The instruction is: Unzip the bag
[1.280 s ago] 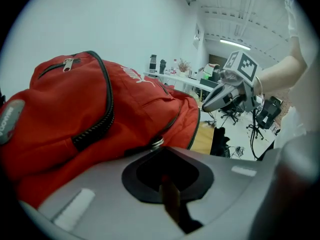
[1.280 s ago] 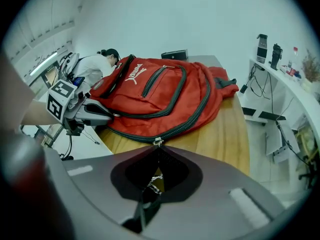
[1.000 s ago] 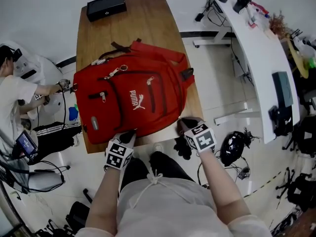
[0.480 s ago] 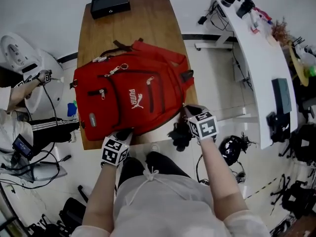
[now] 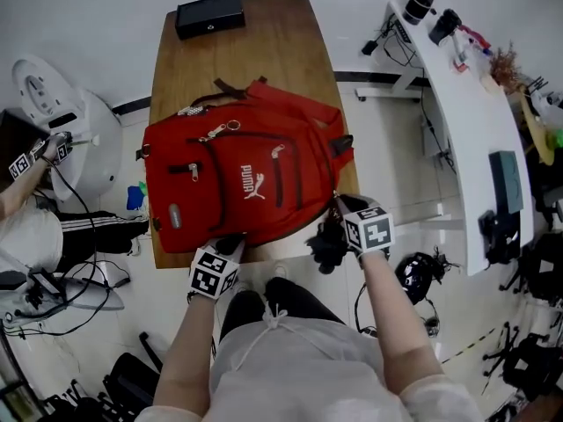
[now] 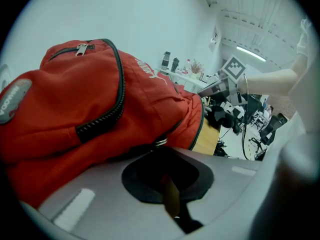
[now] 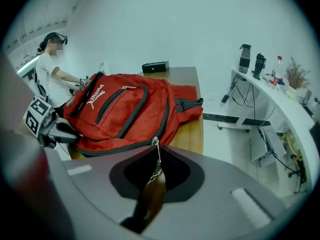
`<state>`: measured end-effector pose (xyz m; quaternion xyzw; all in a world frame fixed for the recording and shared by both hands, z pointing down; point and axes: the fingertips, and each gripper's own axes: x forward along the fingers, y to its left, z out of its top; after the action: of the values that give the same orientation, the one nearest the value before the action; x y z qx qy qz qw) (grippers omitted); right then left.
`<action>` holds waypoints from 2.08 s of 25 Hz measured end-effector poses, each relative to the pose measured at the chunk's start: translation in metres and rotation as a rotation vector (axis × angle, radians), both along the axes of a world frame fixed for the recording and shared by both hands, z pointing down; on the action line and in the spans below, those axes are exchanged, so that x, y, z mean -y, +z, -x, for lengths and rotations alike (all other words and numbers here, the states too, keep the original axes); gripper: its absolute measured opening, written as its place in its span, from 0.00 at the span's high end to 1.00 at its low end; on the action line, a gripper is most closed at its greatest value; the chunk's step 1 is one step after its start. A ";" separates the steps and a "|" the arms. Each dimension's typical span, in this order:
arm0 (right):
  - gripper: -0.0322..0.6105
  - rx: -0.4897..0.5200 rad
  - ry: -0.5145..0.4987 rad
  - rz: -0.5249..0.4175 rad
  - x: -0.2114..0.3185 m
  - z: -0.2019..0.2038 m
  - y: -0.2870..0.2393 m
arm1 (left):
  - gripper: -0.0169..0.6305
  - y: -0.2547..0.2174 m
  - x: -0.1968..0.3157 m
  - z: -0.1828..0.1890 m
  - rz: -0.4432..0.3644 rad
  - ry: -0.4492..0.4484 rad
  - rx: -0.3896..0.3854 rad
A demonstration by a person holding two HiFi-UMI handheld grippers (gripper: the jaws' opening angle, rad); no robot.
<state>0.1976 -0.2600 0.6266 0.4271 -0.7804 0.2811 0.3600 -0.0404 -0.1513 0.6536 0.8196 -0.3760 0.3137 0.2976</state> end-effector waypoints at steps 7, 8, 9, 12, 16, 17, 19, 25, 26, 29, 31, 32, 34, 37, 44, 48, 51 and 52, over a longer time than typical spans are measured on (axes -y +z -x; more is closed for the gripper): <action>0.88 0.113 0.072 -0.123 0.000 -0.005 -0.044 | 0.96 -0.005 -0.002 -0.001 0.035 0.001 -0.050; 0.91 0.164 0.074 -0.157 -0.001 -0.001 -0.056 | 0.96 -0.010 -0.002 -0.002 0.037 0.008 -0.064; 0.94 0.230 0.071 -0.190 -0.003 0.005 -0.068 | 0.96 -0.017 -0.002 -0.003 0.028 0.017 -0.074; 0.94 0.377 0.038 -0.280 -0.015 0.026 -0.096 | 0.96 -0.053 0.003 -0.004 -0.085 0.020 -0.096; 0.94 0.331 -0.068 -0.404 -0.050 0.054 -0.123 | 0.96 -0.129 -0.002 -0.002 -0.304 -0.020 -0.152; 0.94 0.326 -0.088 -0.429 -0.062 0.061 -0.131 | 0.96 -0.148 -0.008 -0.001 -0.361 -0.023 -0.165; 0.94 0.327 -0.119 -0.477 -0.088 0.076 -0.146 | 0.96 -0.182 -0.027 0.002 -0.467 -0.018 -0.185; 0.94 0.346 -0.212 -0.554 -0.195 0.121 -0.182 | 0.96 -0.254 -0.123 0.015 -0.671 -0.003 -0.246; 0.94 0.366 -0.230 -0.556 -0.215 0.129 -0.188 | 0.96 -0.261 -0.141 0.018 -0.688 -0.013 -0.259; 0.94 0.406 -0.279 -0.593 -0.271 0.151 -0.211 | 0.96 -0.268 -0.192 0.028 -0.703 -0.027 -0.283; 0.94 0.393 -0.315 -0.646 -0.303 0.163 -0.223 | 0.96 -0.270 -0.222 0.034 -0.709 -0.032 -0.297; 0.94 0.382 -0.340 -0.676 -0.318 0.168 -0.227 | 0.96 -0.271 -0.237 0.036 -0.711 -0.031 -0.300; 0.94 0.367 -0.395 -0.718 -0.348 0.174 -0.226 | 0.96 -0.272 -0.263 0.036 -0.708 -0.033 -0.304; 0.94 0.381 -0.409 -0.725 -0.382 0.175 -0.222 | 0.96 -0.269 -0.292 0.032 -0.694 -0.042 -0.311; 0.94 0.420 -0.408 -0.738 -0.416 0.174 -0.230 | 0.96 -0.268 -0.317 0.035 -0.713 -0.078 -0.294; 0.94 0.436 -0.409 -0.771 -0.424 0.163 -0.246 | 0.96 -0.275 -0.328 0.021 -0.706 -0.045 -0.266; 0.94 0.438 -0.402 -0.790 -0.425 0.153 -0.255 | 0.96 -0.278 -0.333 0.014 -0.698 -0.030 -0.264; 0.94 0.436 -0.402 -0.793 -0.425 0.150 -0.255 | 0.96 -0.279 -0.334 0.014 -0.697 -0.039 -0.274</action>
<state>0.0475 0.1647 0.3719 0.3033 -0.9514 -0.0295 0.0453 -0.0544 0.1831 0.3750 0.8987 -0.4324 0.0484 0.0544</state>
